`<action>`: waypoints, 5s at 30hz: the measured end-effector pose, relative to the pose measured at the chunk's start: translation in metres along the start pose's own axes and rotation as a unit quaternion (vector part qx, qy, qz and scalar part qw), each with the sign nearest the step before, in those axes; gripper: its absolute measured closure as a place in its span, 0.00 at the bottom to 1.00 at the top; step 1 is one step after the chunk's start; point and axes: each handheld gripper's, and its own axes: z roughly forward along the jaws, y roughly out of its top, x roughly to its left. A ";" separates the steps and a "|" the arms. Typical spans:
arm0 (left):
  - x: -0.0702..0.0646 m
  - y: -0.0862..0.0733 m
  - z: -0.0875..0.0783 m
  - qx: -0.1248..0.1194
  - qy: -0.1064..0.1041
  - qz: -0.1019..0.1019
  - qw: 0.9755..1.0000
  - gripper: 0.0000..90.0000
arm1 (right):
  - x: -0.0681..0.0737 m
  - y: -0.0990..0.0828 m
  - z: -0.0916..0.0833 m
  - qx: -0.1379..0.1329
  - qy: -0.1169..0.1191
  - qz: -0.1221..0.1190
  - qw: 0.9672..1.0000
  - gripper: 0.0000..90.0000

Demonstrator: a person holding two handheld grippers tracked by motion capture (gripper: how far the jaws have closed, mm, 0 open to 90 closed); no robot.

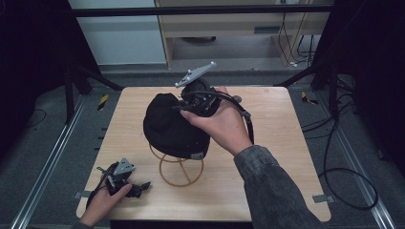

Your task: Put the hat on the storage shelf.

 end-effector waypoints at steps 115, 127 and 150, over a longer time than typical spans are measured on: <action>0.000 0.000 0.000 -0.001 0.000 0.000 1.000 0.00 | -0.004 -0.044 -0.016 -0.004 -0.046 0.016 0.999 0.12; 0.000 0.000 0.000 0.000 0.000 0.000 1.000 0.00 | -0.019 -0.061 -0.036 -0.021 -0.072 0.025 0.997 0.08; 0.000 0.000 0.000 0.001 -0.001 0.000 1.000 0.00 | -0.034 -0.118 -0.067 -0.019 -0.121 0.052 0.991 0.13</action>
